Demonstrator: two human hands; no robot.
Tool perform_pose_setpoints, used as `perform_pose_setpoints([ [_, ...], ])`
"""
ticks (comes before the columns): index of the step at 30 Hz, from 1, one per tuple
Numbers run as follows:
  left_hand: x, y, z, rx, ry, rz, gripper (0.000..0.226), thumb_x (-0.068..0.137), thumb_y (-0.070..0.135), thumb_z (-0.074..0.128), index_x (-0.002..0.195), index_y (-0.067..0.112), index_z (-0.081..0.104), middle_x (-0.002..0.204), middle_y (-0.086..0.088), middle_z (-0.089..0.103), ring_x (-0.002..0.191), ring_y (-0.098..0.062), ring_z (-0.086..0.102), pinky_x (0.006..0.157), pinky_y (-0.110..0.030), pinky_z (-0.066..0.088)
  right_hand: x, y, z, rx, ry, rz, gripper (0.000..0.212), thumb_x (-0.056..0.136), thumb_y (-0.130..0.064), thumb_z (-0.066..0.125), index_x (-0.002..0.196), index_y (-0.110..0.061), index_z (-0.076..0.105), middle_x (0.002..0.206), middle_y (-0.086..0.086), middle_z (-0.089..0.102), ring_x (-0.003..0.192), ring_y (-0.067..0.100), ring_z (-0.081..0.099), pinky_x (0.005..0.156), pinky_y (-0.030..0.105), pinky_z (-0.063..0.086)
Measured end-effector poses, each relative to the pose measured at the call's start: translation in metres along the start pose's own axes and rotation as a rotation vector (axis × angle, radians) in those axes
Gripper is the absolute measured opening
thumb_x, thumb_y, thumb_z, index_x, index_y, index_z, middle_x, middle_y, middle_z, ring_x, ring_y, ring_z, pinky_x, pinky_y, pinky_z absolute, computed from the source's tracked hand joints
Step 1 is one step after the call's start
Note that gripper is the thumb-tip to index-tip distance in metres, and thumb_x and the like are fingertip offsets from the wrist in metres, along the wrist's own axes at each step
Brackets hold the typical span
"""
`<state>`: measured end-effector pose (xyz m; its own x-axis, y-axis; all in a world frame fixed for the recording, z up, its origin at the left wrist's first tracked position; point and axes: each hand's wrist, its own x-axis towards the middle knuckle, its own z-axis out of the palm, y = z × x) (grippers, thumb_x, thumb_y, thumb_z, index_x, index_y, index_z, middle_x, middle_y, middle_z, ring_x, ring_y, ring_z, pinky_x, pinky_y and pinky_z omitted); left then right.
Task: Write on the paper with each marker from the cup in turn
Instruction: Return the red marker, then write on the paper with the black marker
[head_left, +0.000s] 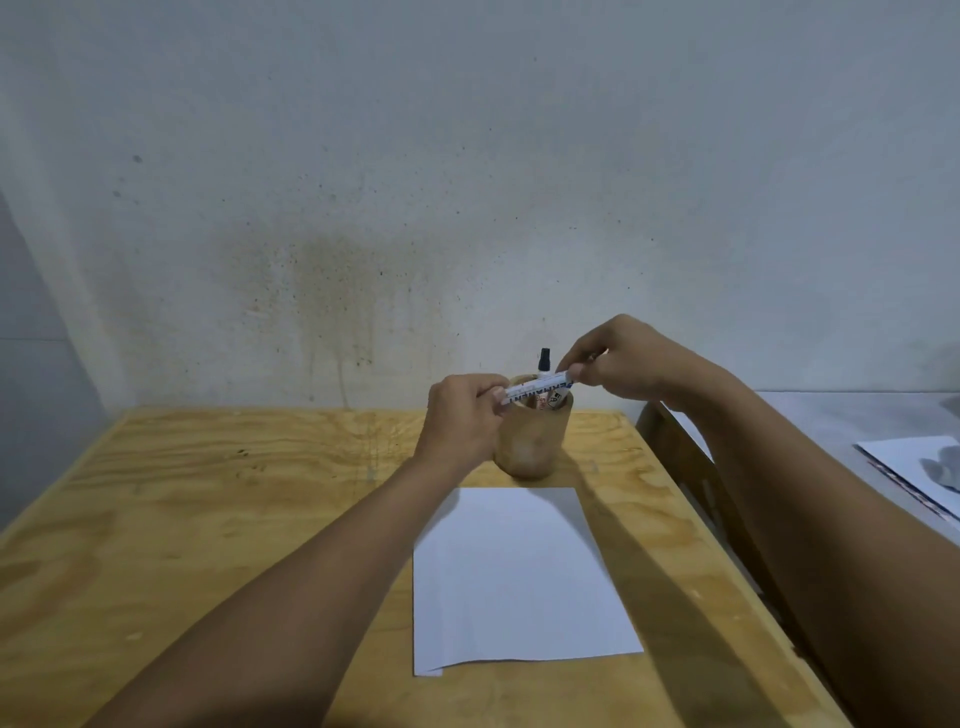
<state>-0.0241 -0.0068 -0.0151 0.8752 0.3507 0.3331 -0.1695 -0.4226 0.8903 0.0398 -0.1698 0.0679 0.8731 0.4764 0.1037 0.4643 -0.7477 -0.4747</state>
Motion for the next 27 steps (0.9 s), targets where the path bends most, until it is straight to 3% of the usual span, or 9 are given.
perform_pose_setpoints([
  [3,-0.004,0.001,0.003,-0.167,0.057,-0.098,0.019,0.089,-0.004,0.051,0.089,-0.002,0.070,0.077,-0.016,0.065,0.059,-0.021,0.062,0.057,-0.019,0.056,-0.002,-0.001,0.002,0.035,0.023,0.000,0.011,0.087,-0.010,0.065,0.090,-0.013,0.076,0.077,0.000,0.065,0.068,0.014,0.053,0.061,0.028,0.043],
  [4,-0.004,0.001,0.004,-0.202,0.055,-0.106,0.018,0.089,-0.004,0.052,0.087,-0.001,0.070,0.076,-0.016,0.065,0.057,-0.017,0.061,0.055,-0.017,0.055,-0.002,0.001,0.001,0.067,0.029,0.009,0.009,0.086,-0.010,0.068,0.092,-0.011,0.074,0.078,0.002,0.065,0.070,0.016,0.055,0.063,0.029,0.045],
  [8,0.000,0.002,0.003,-0.162,0.015,-0.047,0.014,0.087,0.005,0.059,0.089,0.009,0.072,0.076,-0.007,0.070,0.067,-0.015,0.063,0.067,-0.027,0.056,-0.005,0.008,-0.014,0.353,0.120,0.057,0.027,0.077,-0.002,0.078,0.097,0.000,0.060,0.075,0.010,0.067,0.064,0.021,0.060,0.058,0.028,0.054],
  [11,0.001,0.004,0.004,-0.013,-0.032,-0.006,0.020,0.086,0.015,0.063,0.104,0.015,0.071,0.097,-0.002,0.072,0.087,-0.013,0.063,0.076,-0.025,0.047,-0.001,0.013,-0.020,0.500,0.280,0.081,0.042,0.074,0.001,0.080,0.108,0.000,0.054,0.085,0.015,0.067,0.071,0.024,0.064,0.065,0.033,0.058],
  [13,0.001,0.000,0.006,0.137,-0.101,0.016,0.028,0.087,0.018,0.061,0.114,0.021,0.067,0.109,-0.001,0.070,0.092,-0.017,0.061,0.078,-0.026,0.045,0.005,0.017,-0.018,0.438,0.352,0.102,0.039,0.082,-0.001,0.073,0.113,-0.006,0.050,0.093,0.016,0.067,0.079,0.025,0.063,0.074,0.042,0.057],
  [17,-0.004,-0.008,0.004,0.465,-0.232,0.071,0.039,0.086,0.022,0.058,0.123,0.033,0.058,0.122,-0.007,0.062,0.109,-0.028,0.055,0.091,-0.039,0.046,0.015,0.017,-0.004,0.196,0.281,0.030,0.032,0.092,-0.001,0.054,0.120,-0.008,0.041,0.100,0.012,0.062,0.092,0.027,0.060,0.078,0.040,0.053],
  [20,-0.007,-0.002,0.000,0.618,-0.243,0.142,0.041,0.088,0.020,0.058,0.128,0.029,0.055,0.120,-0.009,0.061,0.108,-0.029,0.053,0.091,-0.038,0.045,0.020,0.014,0.010,0.088,0.210,-0.014,0.036,0.090,-0.005,0.061,0.119,-0.010,0.041,0.099,0.010,0.067,0.088,0.025,0.062,0.074,0.035,0.053],
  [23,-0.009,0.006,-0.003,0.679,-0.260,0.181,0.040,0.090,0.018,0.055,0.129,0.024,0.055,0.113,-0.012,0.061,0.107,-0.029,0.052,0.089,-0.039,0.044,0.028,0.015,0.027,-0.021,0.125,0.019,0.040,0.086,-0.018,0.071,0.118,-0.015,0.047,0.095,0.004,0.067,0.093,0.025,0.063,0.082,0.043,0.055],
  [27,-0.009,0.007,-0.005,0.712,-0.288,0.179,0.042,0.091,0.018,0.053,0.132,0.025,0.050,0.110,-0.012,0.061,0.106,-0.028,0.052,0.089,-0.041,0.046,0.038,0.016,0.047,-0.202,0.183,0.046,0.033,0.081,-0.026,0.069,0.112,-0.020,0.058,0.103,0.002,0.062,0.111,0.029,0.051,0.087,0.039,0.041],
])
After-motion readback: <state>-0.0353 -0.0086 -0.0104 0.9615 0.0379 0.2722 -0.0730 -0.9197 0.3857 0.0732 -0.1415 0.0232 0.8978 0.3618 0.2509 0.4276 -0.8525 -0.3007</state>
